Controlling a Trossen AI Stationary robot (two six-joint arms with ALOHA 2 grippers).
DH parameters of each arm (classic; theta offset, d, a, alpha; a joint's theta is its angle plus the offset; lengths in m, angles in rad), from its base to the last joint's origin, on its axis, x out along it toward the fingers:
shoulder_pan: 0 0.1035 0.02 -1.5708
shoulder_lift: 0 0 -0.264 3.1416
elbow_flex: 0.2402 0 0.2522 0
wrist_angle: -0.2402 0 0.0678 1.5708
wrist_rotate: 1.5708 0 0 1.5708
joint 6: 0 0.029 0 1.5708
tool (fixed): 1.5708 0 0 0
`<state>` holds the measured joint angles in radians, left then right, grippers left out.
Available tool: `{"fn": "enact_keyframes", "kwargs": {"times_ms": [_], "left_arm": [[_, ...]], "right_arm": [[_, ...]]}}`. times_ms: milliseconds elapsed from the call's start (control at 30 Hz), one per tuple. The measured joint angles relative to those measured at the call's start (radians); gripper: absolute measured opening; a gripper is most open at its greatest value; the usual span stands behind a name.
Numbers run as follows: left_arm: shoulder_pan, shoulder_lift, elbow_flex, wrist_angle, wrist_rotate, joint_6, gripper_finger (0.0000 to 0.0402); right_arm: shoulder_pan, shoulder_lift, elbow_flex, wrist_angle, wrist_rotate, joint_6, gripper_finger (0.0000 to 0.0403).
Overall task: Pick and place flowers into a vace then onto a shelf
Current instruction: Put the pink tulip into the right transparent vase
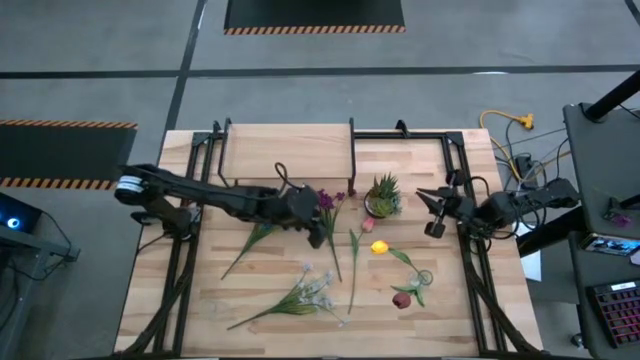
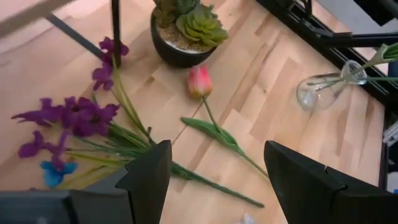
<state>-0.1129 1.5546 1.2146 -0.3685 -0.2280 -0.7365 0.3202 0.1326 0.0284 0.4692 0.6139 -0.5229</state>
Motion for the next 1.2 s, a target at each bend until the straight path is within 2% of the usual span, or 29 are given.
{"fn": "enact_keyframes", "kwargs": {"times_ms": [167,400,500,733,900,1067,1200], "left_arm": [[-0.036,0.057,0.027,0.018,-0.068,-0.069,0.024],[-0.046,0.181,0.131,0.025,-0.095,-0.121,0.024],[-0.046,0.256,0.222,-0.004,-0.093,-0.121,0.024],[-0.05,0.447,0.5,-0.222,-0.095,-0.122,0.024],[-0.062,0.56,0.646,-0.36,-0.092,-0.121,0.024],[-0.066,0.614,0.678,-0.354,-0.093,-0.138,0.024],[-0.065,0.618,0.627,-0.354,-0.094,-0.213,0.024]], "right_arm": [[0.0,-0.001,0.0,0.111,0.0,-0.045,0.0027],[0.0,-0.001,0.0,0.164,0.043,-0.24,0.0027],[0.0,-0.002,0.0,0.182,0.067,-0.3,0.0027],[0.0,-0.002,0.0,0.203,0.109,-0.38,0.0027],[0.0,-0.002,0.0,0.227,0.189,-0.421,0.0027],[0.0,-0.002,0.0,0.253,0.225,-0.427,0.0027],[0.0,0.0,0.0,0.252,0.225,-0.427,0.0027]]}}
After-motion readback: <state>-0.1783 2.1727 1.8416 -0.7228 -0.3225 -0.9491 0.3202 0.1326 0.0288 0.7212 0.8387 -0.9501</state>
